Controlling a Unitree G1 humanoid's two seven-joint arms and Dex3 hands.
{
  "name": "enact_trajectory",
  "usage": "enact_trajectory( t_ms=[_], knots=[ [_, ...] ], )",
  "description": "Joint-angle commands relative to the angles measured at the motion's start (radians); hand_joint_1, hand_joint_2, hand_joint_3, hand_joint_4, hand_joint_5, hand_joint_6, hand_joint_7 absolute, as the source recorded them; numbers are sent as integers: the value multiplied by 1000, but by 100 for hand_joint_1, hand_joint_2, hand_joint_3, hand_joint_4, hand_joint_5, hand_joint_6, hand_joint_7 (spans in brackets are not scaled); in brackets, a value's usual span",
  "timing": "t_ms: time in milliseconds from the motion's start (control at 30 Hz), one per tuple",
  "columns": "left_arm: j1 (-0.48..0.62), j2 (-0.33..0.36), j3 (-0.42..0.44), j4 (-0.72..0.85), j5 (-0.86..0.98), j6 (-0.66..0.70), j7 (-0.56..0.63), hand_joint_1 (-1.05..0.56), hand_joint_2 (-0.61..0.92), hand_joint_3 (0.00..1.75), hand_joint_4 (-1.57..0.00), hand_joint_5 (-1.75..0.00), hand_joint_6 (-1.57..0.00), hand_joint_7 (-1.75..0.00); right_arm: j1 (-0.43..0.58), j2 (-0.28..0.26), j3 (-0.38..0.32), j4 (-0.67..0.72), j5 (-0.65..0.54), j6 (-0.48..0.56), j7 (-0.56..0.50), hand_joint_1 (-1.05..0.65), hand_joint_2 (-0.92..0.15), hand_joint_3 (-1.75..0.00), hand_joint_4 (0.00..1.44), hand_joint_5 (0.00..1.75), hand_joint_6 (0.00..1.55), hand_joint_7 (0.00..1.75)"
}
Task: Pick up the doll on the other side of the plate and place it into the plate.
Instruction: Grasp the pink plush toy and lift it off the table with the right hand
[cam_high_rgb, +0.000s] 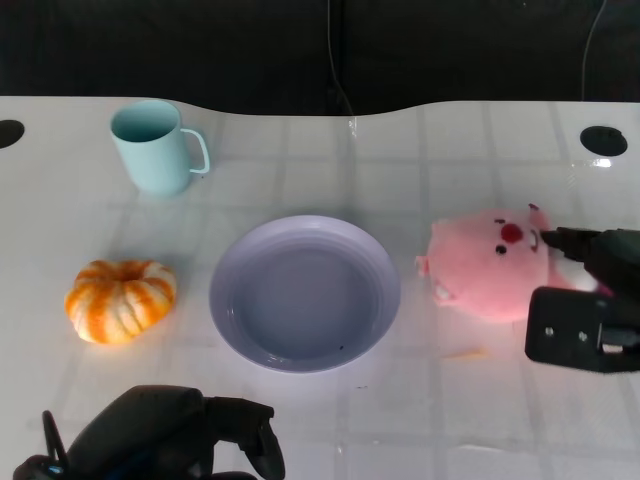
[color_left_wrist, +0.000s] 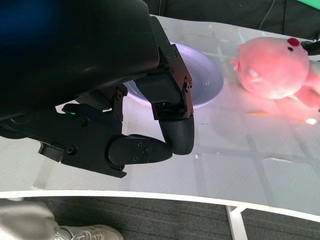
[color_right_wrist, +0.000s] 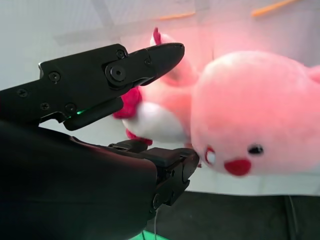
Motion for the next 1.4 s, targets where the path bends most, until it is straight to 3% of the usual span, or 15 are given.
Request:
enact_trajectory(
  t_ms=[33,400,467,533,600,633,700,767,800,833,867,933,1067,1167,1400],
  knots=[
    [4,8,2,-20,2,13,-11,-29,92,36,-74,-135,-78,-81,-42,3,26,124,16,-30,-26,-70,-92,-4,35,19,32,3],
    [7,11,-1,-30,7,23,-13,-29,92,37,-71,-140,-78,-82,-211,78,92,466,41,-94,-129,-67,-92,-13,56,12,56,6],
    [7,10,-2,-31,12,24,-11,-29,92,37,-72,-141,-78,-82,-233,100,82,520,66,-114,-163,-61,-92,-12,63,10,64,6],
    [6,6,-5,-32,14,29,-12,-29,92,37,-71,-141,-79,-82,-251,131,54,583,111,-152,-226,-37,-92,-8,83,17,80,9],
    [5,4,-8,-32,16,31,-11,-30,92,37,-71,-141,-79,-82,-270,149,55,647,120,-185,-309,-25,-92,-12,97,23,97,15],
    [3,3,-9,-31,16,32,-10,-30,92,37,-71,-141,-79,-82,-280,154,60,674,118,-196,-337,-21,-92,-15,103,31,107,16],
    [0,0,-11,-30,16,36,-11,-29,92,36,-72,-141,-79,-82,-291,158,70,708,114,-220,-388,-18,-92,-21,89,108,122,21],
    [-2,0,-12,-31,16,37,-13,-29,92,36,-72,-141,-79,-83,-297,159,76,722,114,-231,-418,-19,-92,-22,83,134,123,27],
    [-5,-1,-13,-31,17,40,-14,-29,92,36,-72,-141,-79,-83,-299,159,75,725,116,-236,-438,-19,-92,-23,81,143,117,42],
    [-9,-2,-15,-30,20,42,-15,-29,92,36,-72,-141,-80,-83,-300,158,72,731,121,-244,-459,-17,-88,-27,78,160,100,86],
    [-11,-2,-16,-29,22,43,-16,-28,92,36,-72,-141,-80,-83,-301,158,71,735,124,-250,-475,-17,-86,-30,77,167,92,104],
    [-18,-5,-19,-23,24,46,-14,-28,92,36,-73,-141,-80,-83,-308,152,56,746,145,-273,-502,-18,-81,-39,75,173,84,125],
    [-30,-10,-27,-20,30,60,-17,-27,92,35,-73,-141,-80,-82,-313,136,30,742,171,-327,-575,-17,-62,-74,78,174,77,148],
    [-23,-7,-28,-17,36,43,-1,-25,92,32,-74,-140,-82,-80,-311,128,8,729,197,-377,-611,-16,-44,-111,83,175,72,169],
    [12,-2,-18,-32,24,43,-11,-25,92,35,-71,-143,-82,-77,-295,147,-48,628,271,-436,-615,-16,-40,-129,88,175,73,175]
  ],
)
